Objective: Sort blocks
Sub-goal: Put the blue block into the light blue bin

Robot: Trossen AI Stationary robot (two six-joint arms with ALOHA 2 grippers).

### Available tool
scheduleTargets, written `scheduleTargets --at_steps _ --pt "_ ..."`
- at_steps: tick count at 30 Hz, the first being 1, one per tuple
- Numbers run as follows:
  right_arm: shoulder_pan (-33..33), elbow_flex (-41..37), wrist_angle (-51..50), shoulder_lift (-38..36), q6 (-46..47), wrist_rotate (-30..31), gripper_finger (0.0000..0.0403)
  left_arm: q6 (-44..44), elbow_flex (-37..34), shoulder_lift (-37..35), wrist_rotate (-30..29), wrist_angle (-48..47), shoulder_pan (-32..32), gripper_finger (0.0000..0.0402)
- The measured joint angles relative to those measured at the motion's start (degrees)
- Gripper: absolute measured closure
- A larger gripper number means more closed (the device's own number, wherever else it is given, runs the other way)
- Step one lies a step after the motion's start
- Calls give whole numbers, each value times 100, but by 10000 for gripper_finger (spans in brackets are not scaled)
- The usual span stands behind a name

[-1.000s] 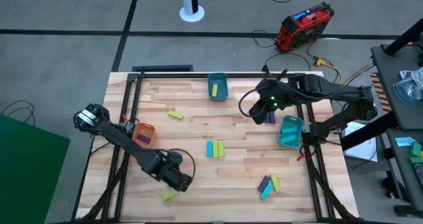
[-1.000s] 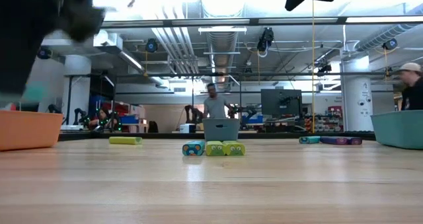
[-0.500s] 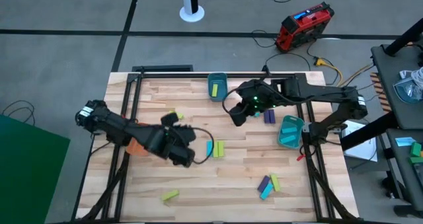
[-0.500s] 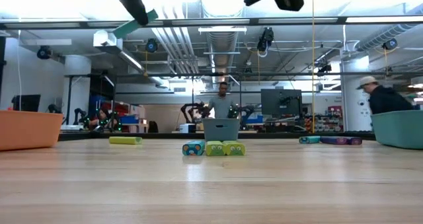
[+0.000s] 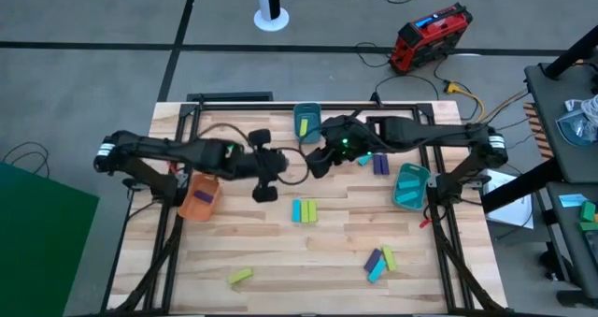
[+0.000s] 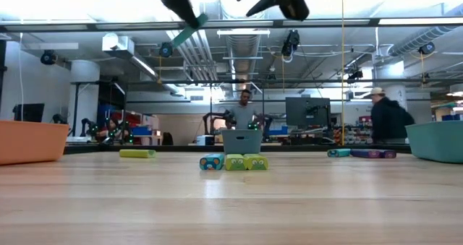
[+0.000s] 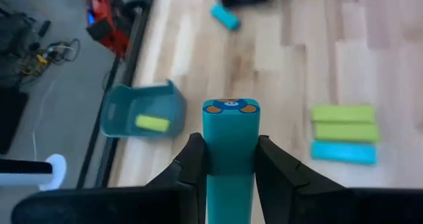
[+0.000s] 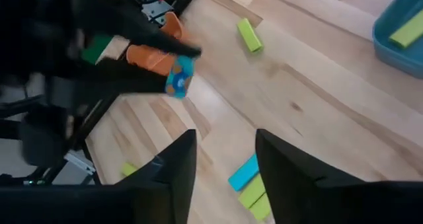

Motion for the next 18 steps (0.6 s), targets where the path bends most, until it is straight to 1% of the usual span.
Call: scheduleTargets --at_steps 4,8,11,18 --pt "-24 0 130 215 112 4 232 281 75 -37 33 148 215 335" --pt "-106 -2 385 279 225 -15 216 406 120 24 35 156 243 335" --pt "-193 -2 698 286 247 -2 210 392 120 130 35 188 245 335" --pt "-245 -2 855 405 254 -11 212 325 118 214 53 419 254 335"
